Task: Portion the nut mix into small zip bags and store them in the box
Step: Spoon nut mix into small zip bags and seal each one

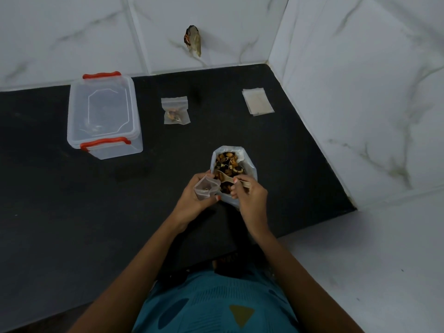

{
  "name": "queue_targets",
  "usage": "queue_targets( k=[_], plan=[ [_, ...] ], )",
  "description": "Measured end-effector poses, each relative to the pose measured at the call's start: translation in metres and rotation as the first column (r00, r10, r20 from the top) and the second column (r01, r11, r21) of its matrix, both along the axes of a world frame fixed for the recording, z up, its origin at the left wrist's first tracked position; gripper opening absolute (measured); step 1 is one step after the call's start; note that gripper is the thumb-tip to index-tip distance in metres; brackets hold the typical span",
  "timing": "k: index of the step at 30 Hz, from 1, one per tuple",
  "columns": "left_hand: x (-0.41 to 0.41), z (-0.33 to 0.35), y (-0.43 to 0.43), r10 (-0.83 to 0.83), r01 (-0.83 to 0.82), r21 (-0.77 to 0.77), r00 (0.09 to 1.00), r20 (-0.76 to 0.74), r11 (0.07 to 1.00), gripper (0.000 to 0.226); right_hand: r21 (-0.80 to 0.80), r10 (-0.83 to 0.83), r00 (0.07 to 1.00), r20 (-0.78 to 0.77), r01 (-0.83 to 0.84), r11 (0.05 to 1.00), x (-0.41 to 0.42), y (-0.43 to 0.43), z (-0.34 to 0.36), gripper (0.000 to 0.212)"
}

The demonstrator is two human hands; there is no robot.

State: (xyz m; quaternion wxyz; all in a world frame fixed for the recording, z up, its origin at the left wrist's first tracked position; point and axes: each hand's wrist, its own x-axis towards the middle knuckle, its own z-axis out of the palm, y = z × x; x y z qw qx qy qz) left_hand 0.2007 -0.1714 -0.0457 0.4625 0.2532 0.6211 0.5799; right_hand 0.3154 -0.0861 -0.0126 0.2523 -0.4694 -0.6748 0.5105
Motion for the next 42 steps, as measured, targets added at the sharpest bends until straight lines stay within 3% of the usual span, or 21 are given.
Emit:
queue_targets(
  k=[10, 19, 25, 31, 35, 38, 42],
  plan=[
    [-0.001, 0.004, 0.0, -0.045, 0.046, 0.001, 0.996, -0.078, 0.999, 0.046, -0.396, -0.296, 0.948, -0.115, 0.23, 0.889, 0.011, 0.017, 0.008, 0.01],
    [-0.004, 0.001, -0.004, -0.044, 0.023, -0.062, 0.933, -0.358, 0.998, 0.053, -0.46, -0.347, 0.92, -0.183, 0.232, 0.857, 0.025, 0.025, 0.02, 0.011],
    [-0.005, 0.012, 0.002, -0.027, 0.011, -0.046, 0.931, -0.363, 0.999, 0.061, -0.467, -0.292, 0.92, -0.262, 0.145, 0.873, 0.029, 0.021, 0.049, 0.01],
    [-0.004, 0.012, 0.008, -0.005, -0.003, -0.021, 0.928, -0.373, 1.0, 0.065, -0.158, -0.05, 0.982, -0.182, 0.021, 0.987, 0.021, 0.007, 0.062, 0.012],
    [0.0, 0.017, 0.011, 0.05, -0.059, -0.009, 0.917, -0.395, 0.998, 0.067, 0.127, 0.11, 0.991, -0.073, -0.1, 0.987, 0.015, -0.002, 0.061, 0.01],
    [0.003, 0.022, 0.012, 0.071, -0.064, 0.032, 0.924, -0.375, 0.997, 0.066, 0.355, 0.3, 0.953, 0.043, -0.296, 0.887, 0.012, -0.01, 0.059, 0.016],
    [0.005, 0.026, 0.01, 0.087, -0.055, 0.102, 0.936, -0.341, 0.993, 0.062, 0.597, 0.43, 0.876, 0.22, -0.469, 0.651, 0.012, -0.012, 0.05, 0.028]
  ],
)
